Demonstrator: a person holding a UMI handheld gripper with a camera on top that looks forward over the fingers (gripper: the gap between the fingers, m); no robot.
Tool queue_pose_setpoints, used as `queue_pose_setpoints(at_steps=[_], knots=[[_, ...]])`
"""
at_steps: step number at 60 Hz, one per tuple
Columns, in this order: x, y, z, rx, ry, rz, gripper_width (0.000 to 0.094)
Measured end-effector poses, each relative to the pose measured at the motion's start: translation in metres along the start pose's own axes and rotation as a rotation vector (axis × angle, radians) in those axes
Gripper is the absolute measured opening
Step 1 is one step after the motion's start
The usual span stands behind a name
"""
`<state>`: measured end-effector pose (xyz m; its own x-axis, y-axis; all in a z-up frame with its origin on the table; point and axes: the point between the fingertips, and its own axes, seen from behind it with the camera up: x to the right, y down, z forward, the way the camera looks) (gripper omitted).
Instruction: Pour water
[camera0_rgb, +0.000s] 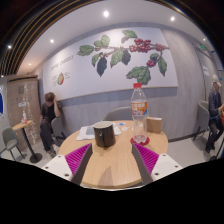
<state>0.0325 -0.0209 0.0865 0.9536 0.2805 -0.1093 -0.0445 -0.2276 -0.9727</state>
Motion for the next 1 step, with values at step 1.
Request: queue_pose_setpoints(at_steps=[1], knots=[[-0.0008, 0.0008, -0.0017, -0.003, -0.007, 0.004, 0.0849]])
